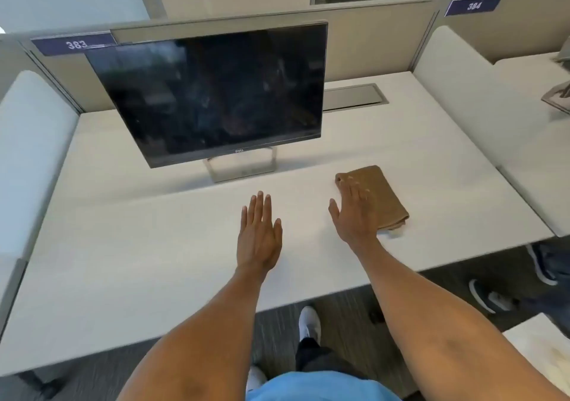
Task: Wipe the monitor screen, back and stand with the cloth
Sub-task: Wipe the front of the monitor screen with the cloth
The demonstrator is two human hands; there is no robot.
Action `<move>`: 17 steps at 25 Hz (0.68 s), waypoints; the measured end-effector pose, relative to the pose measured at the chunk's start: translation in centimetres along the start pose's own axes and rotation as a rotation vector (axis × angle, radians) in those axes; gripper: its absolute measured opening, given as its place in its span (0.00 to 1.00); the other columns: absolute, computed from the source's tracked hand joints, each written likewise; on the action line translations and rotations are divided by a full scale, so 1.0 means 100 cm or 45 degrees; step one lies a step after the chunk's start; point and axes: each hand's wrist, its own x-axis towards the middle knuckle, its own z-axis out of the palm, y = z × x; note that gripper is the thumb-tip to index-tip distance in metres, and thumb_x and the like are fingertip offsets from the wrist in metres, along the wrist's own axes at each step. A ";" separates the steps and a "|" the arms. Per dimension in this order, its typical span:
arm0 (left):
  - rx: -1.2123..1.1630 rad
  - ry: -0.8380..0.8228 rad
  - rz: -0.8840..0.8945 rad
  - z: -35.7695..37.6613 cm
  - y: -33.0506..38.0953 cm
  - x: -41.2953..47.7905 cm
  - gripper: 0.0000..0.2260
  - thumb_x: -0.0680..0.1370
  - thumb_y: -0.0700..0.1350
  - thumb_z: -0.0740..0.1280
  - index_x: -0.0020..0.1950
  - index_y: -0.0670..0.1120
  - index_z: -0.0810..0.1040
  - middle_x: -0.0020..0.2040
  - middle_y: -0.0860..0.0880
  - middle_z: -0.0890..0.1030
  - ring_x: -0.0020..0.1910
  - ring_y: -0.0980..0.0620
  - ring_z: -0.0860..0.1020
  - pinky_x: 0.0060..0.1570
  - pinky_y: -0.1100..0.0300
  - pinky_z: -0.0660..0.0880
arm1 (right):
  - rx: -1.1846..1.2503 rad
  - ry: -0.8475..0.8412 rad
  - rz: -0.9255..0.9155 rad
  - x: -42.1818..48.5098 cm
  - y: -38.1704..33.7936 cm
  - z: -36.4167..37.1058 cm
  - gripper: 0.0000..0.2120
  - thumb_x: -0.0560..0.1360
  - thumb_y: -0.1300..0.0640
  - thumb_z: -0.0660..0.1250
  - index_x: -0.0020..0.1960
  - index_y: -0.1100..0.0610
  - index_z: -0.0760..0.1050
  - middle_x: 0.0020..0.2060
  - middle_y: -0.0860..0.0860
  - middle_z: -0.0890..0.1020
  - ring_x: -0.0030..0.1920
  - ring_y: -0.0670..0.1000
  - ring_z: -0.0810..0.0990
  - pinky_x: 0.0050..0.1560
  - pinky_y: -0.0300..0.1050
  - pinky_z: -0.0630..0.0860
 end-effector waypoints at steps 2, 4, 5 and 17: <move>-0.015 -0.087 -0.024 0.011 0.017 0.010 0.32 0.84 0.56 0.37 0.86 0.45 0.48 0.86 0.47 0.46 0.85 0.49 0.44 0.83 0.48 0.44 | 0.016 -0.045 0.060 0.013 0.015 0.003 0.27 0.81 0.47 0.64 0.76 0.58 0.68 0.74 0.59 0.74 0.74 0.60 0.73 0.74 0.59 0.68; -0.017 -0.156 -0.042 0.028 0.032 0.018 0.30 0.85 0.56 0.39 0.86 0.45 0.49 0.86 0.47 0.46 0.85 0.49 0.44 0.83 0.48 0.44 | -0.060 -0.099 0.055 0.025 0.032 0.012 0.27 0.80 0.46 0.66 0.73 0.60 0.70 0.73 0.61 0.75 0.73 0.61 0.74 0.73 0.59 0.70; -0.003 -0.196 -0.046 0.035 0.036 0.023 0.29 0.86 0.55 0.41 0.86 0.45 0.49 0.86 0.47 0.46 0.85 0.49 0.43 0.83 0.49 0.44 | -0.084 -0.123 0.052 0.033 0.038 0.015 0.27 0.80 0.45 0.67 0.72 0.61 0.70 0.73 0.61 0.75 0.72 0.62 0.74 0.72 0.59 0.71; 0.014 -0.313 -0.223 0.080 0.035 0.025 0.28 0.87 0.48 0.50 0.86 0.46 0.45 0.86 0.49 0.42 0.85 0.52 0.40 0.83 0.51 0.39 | -0.050 -0.195 0.039 0.050 0.063 0.074 0.33 0.82 0.51 0.65 0.81 0.65 0.60 0.80 0.65 0.64 0.80 0.64 0.63 0.81 0.62 0.59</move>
